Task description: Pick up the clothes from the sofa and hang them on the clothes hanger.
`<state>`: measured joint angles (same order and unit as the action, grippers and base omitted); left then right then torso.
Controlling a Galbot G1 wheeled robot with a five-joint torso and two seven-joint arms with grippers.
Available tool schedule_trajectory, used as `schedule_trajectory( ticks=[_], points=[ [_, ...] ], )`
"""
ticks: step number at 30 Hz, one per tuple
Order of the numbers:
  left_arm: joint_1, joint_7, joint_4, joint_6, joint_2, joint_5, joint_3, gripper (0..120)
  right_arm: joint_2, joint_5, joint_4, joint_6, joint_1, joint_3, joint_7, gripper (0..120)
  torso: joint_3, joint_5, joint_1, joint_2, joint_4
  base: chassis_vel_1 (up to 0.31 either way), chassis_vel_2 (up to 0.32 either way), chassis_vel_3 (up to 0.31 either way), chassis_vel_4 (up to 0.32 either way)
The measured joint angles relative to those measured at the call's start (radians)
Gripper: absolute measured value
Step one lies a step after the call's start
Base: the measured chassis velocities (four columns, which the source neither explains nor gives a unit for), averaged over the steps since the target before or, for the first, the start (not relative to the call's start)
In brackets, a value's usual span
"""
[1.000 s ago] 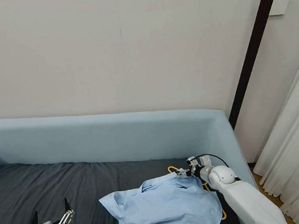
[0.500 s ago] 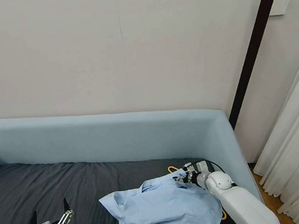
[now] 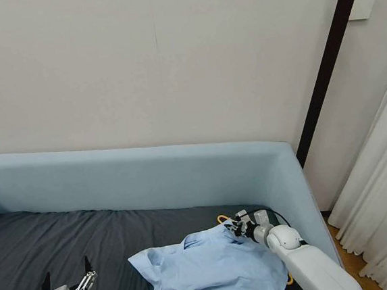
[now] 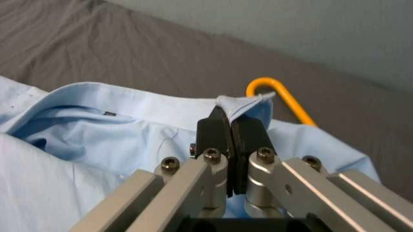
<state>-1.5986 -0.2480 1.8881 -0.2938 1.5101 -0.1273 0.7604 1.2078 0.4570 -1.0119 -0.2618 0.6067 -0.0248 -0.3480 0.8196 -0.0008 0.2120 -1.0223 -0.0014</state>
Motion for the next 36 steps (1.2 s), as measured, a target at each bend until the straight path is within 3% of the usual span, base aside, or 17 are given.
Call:
schedule_trajectory(
  ticks=[6, 9, 10, 16, 21, 25, 36],
  points=[
    [0.005, 0.0, -0.005, -0.001, -0.001, 0.0, -0.003, 100, -0.029, -0.057, -0.07, 0.083, 0.016, 0.004, 0.0, 0, 0.0, 0.0001, 0.0, 0.0, 0.0002, 0.0, 0.0, 0.0, 0.0],
    [0.01, 0.001, -0.011, -0.006, -0.002, -0.001, -0.005, 100, -0.062, -0.089, -0.151, 0.217, 0.019, 0.008, -0.044, 0, 0.0, 0.0, 0.0, 0.0, -0.0001, 0.0, 0.0, 0.0, 0.0],
    [0.01, 0.001, -0.011, -0.006, -0.002, -0.001, -0.005, 100, -0.062, -0.089, -0.151, 0.217, 0.019, 0.008, -0.044, 0, 0.0, 0.0, 0.0, 0.0, -0.0001, 0.0, 0.0, 0.0, 0.0],
    [0.023, 0.032, -0.025, -0.05, -0.002, -0.027, -0.02, 100, -0.106, 0.219, -0.355, 0.348, -0.024, -0.059, -0.026, 0, 0.0, -0.0001, 0.0, 0.0, 0.0003, 0.0, 0.0, 0.0, 0.0],
    [0.029, 0.077, -0.023, -0.088, -0.019, -0.072, -0.04, 100, -0.12, 0.386, -0.487, 0.372, -0.082, -0.109, 0.023, 0, 0.0, -0.0002, 0.0, 0.0, 0.0003, 0.0, 0.0, 0.0, 0.0],
    [0.05, 0.178, -0.004, -0.146, -0.067, -0.119, -0.08, 100, -0.126, 0.492, -0.576, 0.368, -0.166, -0.144, 0.084, 0, 0.0, -0.0002, 0.0, 0.0, 0.0, 0.0, 0.0, 0.0, 0.0],
    [0.135, 0.314, 0.041, -0.208, -0.181, -0.243, -0.207, 100, -0.129, 0.622, -0.646, 0.36, -0.383, -0.155, 0.216, 0, 0.0, -0.0001, 0.0, 0.0, 0.0, 0.0, 0.0, 0.0, 0.0]
  ],
)
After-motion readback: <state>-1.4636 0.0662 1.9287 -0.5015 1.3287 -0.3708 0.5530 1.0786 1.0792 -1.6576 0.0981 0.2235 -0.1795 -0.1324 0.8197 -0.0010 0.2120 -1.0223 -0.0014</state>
